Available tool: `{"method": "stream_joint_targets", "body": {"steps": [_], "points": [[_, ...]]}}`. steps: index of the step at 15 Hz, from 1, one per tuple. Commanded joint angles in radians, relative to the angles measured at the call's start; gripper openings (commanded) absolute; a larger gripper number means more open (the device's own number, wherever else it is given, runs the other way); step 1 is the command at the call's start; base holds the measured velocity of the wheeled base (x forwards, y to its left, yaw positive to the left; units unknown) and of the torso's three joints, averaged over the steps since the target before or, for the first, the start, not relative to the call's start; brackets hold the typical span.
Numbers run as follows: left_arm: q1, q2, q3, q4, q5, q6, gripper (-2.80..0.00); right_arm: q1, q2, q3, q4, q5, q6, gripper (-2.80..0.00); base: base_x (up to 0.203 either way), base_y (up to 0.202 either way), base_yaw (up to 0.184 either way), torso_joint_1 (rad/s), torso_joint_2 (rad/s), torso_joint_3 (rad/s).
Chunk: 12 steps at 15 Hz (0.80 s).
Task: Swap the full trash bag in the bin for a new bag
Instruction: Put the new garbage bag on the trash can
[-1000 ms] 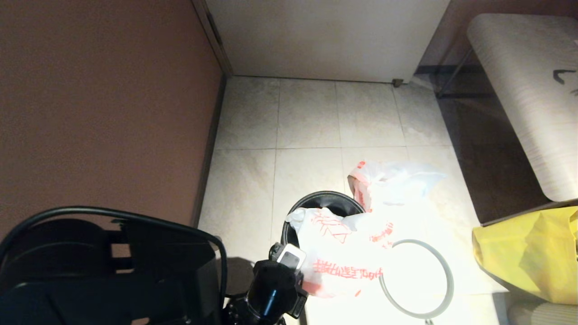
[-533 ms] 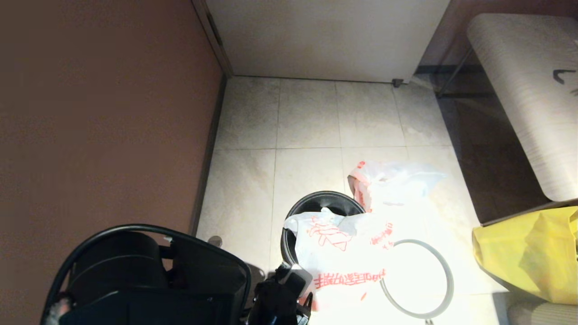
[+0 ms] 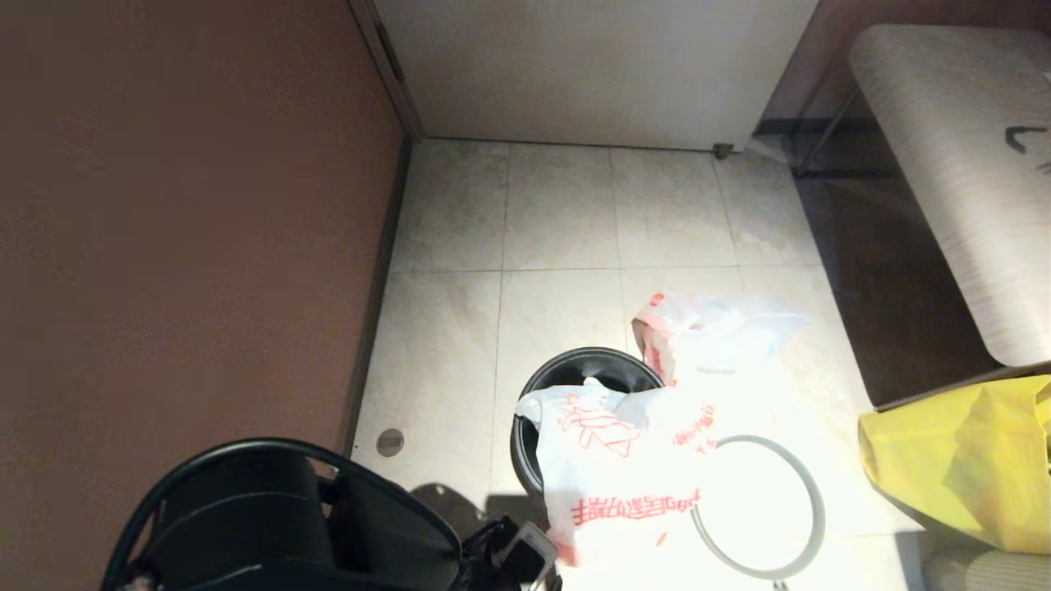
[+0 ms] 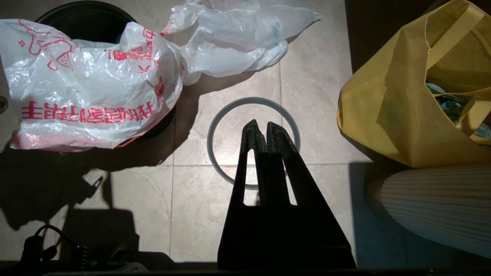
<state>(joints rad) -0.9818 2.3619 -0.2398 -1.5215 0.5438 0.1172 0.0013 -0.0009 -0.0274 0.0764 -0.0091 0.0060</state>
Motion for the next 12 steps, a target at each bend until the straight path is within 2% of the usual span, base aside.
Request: {"method": "stream_joint_targets", "body": {"steps": [1,4,9,12], "points": [[-0.017,0.018,0.011,-0.009,0.002,0.005,0.00,0.000,0.001,0.000,0.000,0.000,0.000,-2.80,0.000,0.000,0.000,0.000,0.00,0.000],[-0.028,0.060,-0.015,-0.009,0.005,0.023,0.00,0.000,0.001,0.000,0.000,0.000,0.000,-2.80,0.000,0.000,0.000,0.000,0.00,0.000],[0.053,0.125,-0.183,-0.009,0.005,0.167,0.00,0.000,0.001,0.000,0.000,0.000,0.000,-2.80,0.000,0.000,0.000,0.000,0.00,0.000],[0.105,0.068,-0.271,-0.009,0.030,0.231,0.00,0.000,0.001,0.000,0.000,0.000,0.000,-2.80,0.000,0.000,0.000,0.000,0.00,0.000]]}}
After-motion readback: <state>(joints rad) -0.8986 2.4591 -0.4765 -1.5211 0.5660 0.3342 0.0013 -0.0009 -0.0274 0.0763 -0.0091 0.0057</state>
